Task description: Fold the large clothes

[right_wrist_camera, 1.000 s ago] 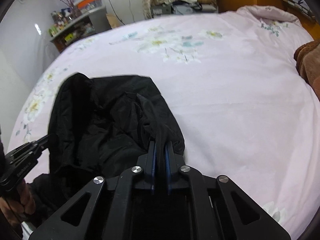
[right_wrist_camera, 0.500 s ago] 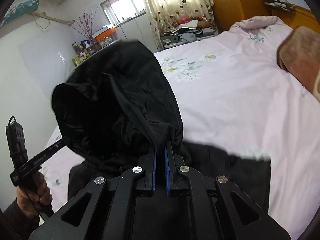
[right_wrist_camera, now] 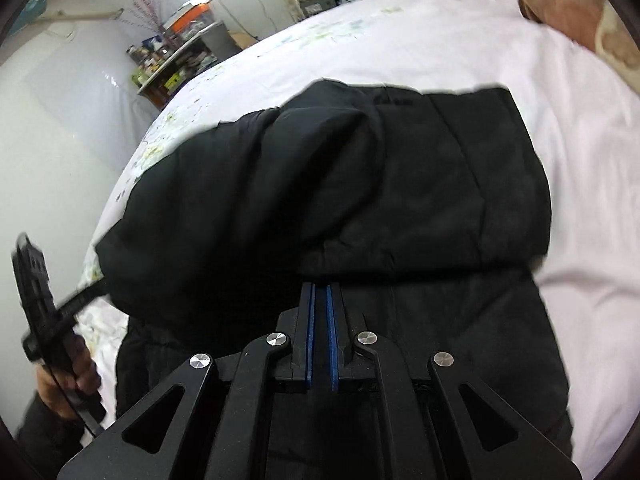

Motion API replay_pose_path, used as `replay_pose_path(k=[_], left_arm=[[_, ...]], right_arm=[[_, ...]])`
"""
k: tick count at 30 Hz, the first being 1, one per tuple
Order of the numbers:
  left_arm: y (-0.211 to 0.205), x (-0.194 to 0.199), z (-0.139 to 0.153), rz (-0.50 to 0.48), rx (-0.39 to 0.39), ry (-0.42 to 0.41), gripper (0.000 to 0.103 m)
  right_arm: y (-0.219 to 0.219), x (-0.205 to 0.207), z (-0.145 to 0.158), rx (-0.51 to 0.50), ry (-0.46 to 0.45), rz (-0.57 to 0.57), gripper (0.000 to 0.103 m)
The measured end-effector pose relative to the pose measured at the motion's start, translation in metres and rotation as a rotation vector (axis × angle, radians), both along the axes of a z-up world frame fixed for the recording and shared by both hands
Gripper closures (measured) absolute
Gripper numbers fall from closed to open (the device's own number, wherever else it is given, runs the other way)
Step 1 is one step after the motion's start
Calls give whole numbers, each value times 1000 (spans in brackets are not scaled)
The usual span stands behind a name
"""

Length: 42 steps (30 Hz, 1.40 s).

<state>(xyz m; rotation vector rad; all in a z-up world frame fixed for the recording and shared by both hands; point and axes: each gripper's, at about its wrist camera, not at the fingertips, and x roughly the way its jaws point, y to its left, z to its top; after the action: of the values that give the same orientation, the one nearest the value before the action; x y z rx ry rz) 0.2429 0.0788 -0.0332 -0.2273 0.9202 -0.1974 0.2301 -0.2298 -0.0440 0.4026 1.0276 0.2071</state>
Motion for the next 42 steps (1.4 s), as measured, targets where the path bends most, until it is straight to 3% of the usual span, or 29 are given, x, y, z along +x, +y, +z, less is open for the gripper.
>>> replay_pose_path(k=[2, 3, 5, 6, 7, 9, 14, 15, 16, 18, 21, 26, 29, 32, 33, 35, 37, 42], left_arm=[[10, -13, 2, 26, 1, -1, 101], [14, -18, 5, 41, 2, -9, 100], [17, -23, 18, 64, 0, -40, 91], [15, -21, 23, 66, -12, -58, 77], [13, -18, 29, 68, -29, -79, 56], [6, -10, 34, 67, -48, -115, 36], [-13, 37, 2, 51, -28, -11, 37], [-16, 40, -4, 54, -15, 9, 42], [-18, 40, -6, 46, -8, 19, 55], [-20, 33, 3, 15, -24, -18, 61], [-20, 10, 13, 6, 11, -84, 61], [-21, -12, 4, 29, -43, -44, 61], [-32, -17, 17, 3, -67, -98, 61], [-46, -11, 19, -49, -39, -146, 61], [-49, -8, 10, -62, -7, -136, 61], [-51, 10, -27, -49, 60, -27, 61], [-42, 21, -57, -35, 29, 25, 62], [-43, 24, -43, -45, 45, 29, 64]], right_arm=[[-6, -1, 5, 40, -21, -21, 81], [-10, -1, 8, 63, -32, -28, 65], [-14, 3, 15, 119, -58, -45, 53], [-12, 8, 18, 141, -65, -41, 53], [-10, 14, 19, 151, -66, -36, 53], [-1, 30, 15, 166, -45, -29, 53], [17, 63, -23, 214, 60, -35, 54], [18, 58, -32, 218, 84, -37, 68], [21, 60, -33, 218, 89, -34, 98], [28, 52, -17, 182, 20, -18, 98], [23, 31, -9, 204, -22, -24, 99], [26, 22, -60, 142, 81, -38, 99], [31, 30, -58, 113, 73, -32, 99], [37, 30, -54, 63, 63, 1, 98], [39, 31, -54, 59, 61, 5, 98], [38, 29, -56, 75, 60, -6, 95], [34, 25, -58, 106, 56, -14, 80], [25, 10, -32, 58, -8, 16, 75]])
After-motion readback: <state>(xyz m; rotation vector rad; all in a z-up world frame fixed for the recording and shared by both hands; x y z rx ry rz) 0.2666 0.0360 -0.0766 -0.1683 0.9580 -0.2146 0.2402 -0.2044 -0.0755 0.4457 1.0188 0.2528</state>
